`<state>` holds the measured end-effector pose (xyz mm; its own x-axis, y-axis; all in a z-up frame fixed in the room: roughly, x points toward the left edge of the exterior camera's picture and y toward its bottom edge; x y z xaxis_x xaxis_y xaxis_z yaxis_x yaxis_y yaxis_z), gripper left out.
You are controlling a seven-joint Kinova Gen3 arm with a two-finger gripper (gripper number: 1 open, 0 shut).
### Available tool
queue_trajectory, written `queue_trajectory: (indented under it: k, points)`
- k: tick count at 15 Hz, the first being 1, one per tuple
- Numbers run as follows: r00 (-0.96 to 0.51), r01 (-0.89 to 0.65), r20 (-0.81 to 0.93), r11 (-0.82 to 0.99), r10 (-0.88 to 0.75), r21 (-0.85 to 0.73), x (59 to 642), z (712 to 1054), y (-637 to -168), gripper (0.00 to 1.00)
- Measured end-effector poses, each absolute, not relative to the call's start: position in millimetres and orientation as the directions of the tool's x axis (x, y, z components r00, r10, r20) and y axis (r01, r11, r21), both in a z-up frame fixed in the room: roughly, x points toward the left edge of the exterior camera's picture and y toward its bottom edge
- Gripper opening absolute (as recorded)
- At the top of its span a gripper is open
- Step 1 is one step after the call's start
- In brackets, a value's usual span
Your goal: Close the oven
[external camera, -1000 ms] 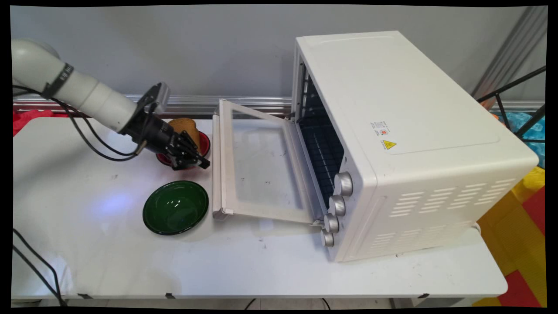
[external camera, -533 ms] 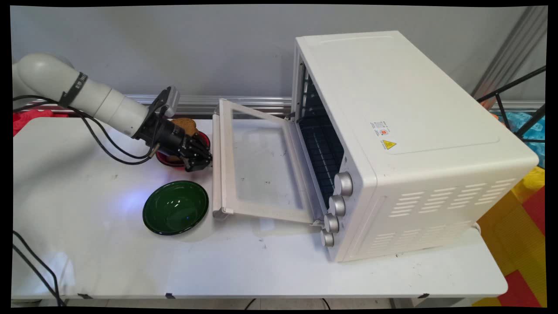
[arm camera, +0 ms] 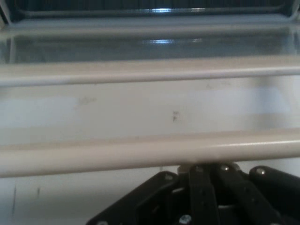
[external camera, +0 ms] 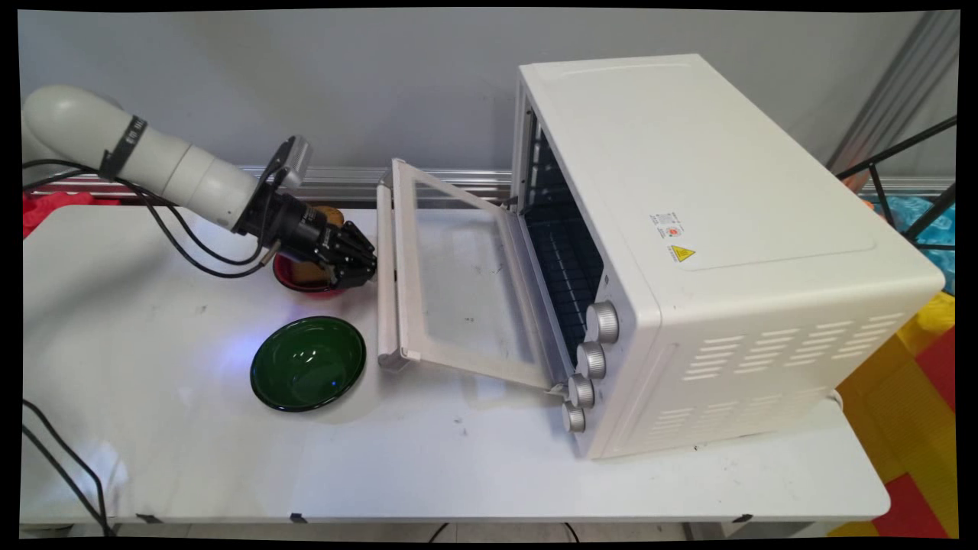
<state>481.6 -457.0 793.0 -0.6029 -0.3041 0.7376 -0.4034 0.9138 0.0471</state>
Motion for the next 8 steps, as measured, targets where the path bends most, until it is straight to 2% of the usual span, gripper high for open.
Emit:
queue_trajectory:
  k: [8]
  points:
    - [-0.566, -0.386, 0.781, 0.922, -0.263, 0.032, 475, 827, -464, 0.00]
